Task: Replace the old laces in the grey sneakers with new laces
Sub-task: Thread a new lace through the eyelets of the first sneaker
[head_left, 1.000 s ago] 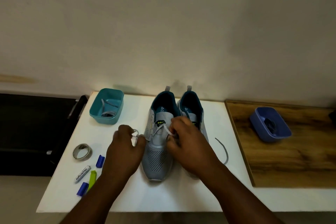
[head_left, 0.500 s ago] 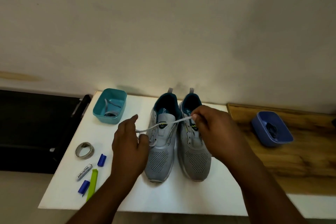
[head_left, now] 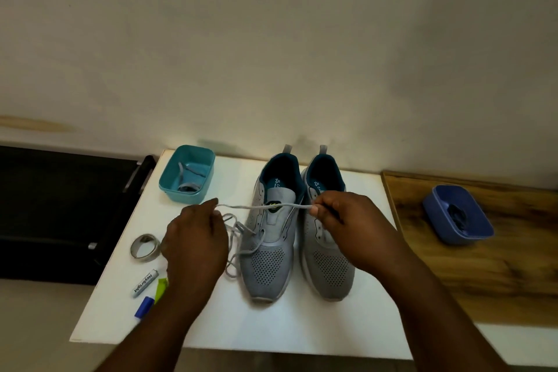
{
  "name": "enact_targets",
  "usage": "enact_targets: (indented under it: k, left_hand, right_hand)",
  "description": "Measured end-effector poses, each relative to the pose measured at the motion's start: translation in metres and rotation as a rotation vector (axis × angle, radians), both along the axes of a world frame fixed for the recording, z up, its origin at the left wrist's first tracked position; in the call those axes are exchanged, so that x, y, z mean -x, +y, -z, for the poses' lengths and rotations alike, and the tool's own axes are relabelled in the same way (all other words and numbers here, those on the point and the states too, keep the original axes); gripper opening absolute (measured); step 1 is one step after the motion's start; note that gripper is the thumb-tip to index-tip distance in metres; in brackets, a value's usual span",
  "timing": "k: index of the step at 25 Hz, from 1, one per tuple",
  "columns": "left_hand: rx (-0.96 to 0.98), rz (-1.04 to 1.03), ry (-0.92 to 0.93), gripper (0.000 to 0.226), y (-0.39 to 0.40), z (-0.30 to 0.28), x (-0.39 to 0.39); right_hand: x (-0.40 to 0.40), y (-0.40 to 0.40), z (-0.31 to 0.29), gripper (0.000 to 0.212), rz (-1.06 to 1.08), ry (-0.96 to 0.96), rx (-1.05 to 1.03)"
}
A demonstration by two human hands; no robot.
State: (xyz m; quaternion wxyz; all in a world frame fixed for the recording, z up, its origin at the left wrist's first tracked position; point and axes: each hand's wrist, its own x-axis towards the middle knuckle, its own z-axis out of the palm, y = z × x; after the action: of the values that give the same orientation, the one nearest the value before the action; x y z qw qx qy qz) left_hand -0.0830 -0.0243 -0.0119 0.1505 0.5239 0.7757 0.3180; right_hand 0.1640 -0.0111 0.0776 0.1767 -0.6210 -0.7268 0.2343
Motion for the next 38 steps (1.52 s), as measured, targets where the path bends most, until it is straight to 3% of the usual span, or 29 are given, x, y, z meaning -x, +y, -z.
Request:
enact_targets:
  k: [1,3,5,6,9,12,16,21,24,29,31,34,38]
  left_hand:
    - [0.004,0.085,0.096,0.056,-0.004,0.0,-0.006]
    - [-0.124,0.488,0.067,0.076,-0.011,-0.005,-0.025]
    - [-0.082,0.823,-0.157,0.064,-0.013,-0.015,-0.041]
    - [-0.073,0.867,-0.222,0.054,-0.012,-0.015,-0.041]
    - [-0.1,0.656,-0.196,0.036,-0.003,-0.009,-0.027]
    - [-0.065,0.518,-0.026,0.025,-0.003,-0.007,-0.017]
    - [-0.115,0.615,0.189,0.047,-0.009,-0.005,-0.029]
    - [-0.043,0.808,-0.083,0.026,-0.002,-0.006,-0.029]
    - [-0.147,0.656,-0.099,0.033,0.003,0.001,-0.024]
    - [-0.114,0.434,-0.033,0.02,0.01,0.008,-0.022]
    - [-0.103,0.415,0.065,0.019,0.01,0.01,-0.023]
    - [-0.078,0.364,0.209,0.018,0.009,0.011,-0.031]
    - [-0.106,0.437,0.329,0.01,0.007,0.013,-0.044]
  right_hand:
    - [0.009,-0.003,0.003,0.017,-0.029,-0.006,0.014]
    - [0.025,-0.009,0.012,0.016,-0.106,0.023,0.066]
    - [0.031,-0.012,0.017,0.012,-0.113,0.086,0.121]
    - [0.029,-0.01,0.017,0.012,-0.1,0.095,0.142]
    - [0.018,-0.004,0.014,0.017,-0.046,0.059,0.142]
    - [0.02,-0.003,0.019,0.012,0.025,0.106,0.09]
    - [0.034,-0.008,0.031,0.017,0.035,0.195,0.125]
    - [0.034,-0.006,0.033,0.028,0.02,0.332,0.185]
    - [0.034,-0.006,0.049,0.03,0.181,0.424,0.202]
    - [0.048,-0.008,0.084,0.05,0.323,-0.038,0.02]
    - [0.053,-0.005,0.086,0.047,0.324,-0.079,-0.006]
    - [0.049,0.001,0.096,0.044,0.288,0.163,0.026]
    - [0.04,0.001,0.104,0.044,0.333,0.516,0.228]
